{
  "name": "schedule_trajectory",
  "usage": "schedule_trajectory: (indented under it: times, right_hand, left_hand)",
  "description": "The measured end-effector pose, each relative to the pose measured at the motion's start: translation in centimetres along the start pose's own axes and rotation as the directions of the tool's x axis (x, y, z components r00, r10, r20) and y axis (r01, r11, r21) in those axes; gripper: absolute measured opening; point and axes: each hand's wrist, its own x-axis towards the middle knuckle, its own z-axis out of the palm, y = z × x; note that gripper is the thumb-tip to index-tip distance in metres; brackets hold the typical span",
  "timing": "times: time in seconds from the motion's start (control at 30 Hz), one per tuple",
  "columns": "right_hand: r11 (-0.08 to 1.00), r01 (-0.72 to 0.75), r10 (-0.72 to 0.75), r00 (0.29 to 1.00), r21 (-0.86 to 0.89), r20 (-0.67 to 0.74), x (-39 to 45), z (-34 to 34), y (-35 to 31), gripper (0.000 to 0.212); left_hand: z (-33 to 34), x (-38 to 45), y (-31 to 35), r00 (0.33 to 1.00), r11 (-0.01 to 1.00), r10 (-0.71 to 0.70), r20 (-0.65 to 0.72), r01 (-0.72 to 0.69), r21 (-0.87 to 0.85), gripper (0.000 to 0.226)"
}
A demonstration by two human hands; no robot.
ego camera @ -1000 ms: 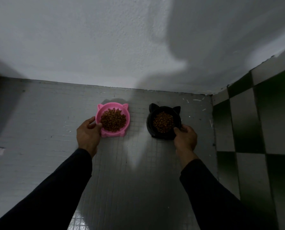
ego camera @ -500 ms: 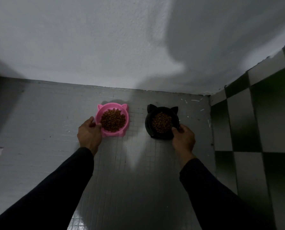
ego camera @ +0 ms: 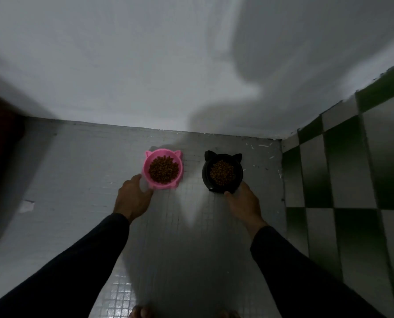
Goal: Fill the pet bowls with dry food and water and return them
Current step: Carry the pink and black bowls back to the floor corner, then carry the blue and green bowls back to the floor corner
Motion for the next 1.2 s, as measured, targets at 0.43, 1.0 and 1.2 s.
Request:
schedule_trajectory:
  times: [0.43,1.0,1.2]
  right_hand:
    - [0.825,0.274,-0.116,0.938,-0.494,0.326,-20.1,-16.9,-13.7,0.045]
    - [0.785,0.362,-0.37,0.925,-0.502,0.088,-50.0,-44.3,-31.4,0.047]
    - [0.724,0.372,-0.448,0.894,-0.581,0.015,-54.9,-50.7,-33.4,0.062]
  left_hand:
    - [-20.5,-17.9,13.6,0.956,0.917,0.003,0.292,-0.119,0.381,0.059]
    - [-44.2,-44.8,34.9,0.938,0.738,0.313,0.15,-0.34,0.583,0.061]
    - [-48.4,-49.6,40.5,0.901,0.641,0.421,0.11,-0.381,0.666,0.06]
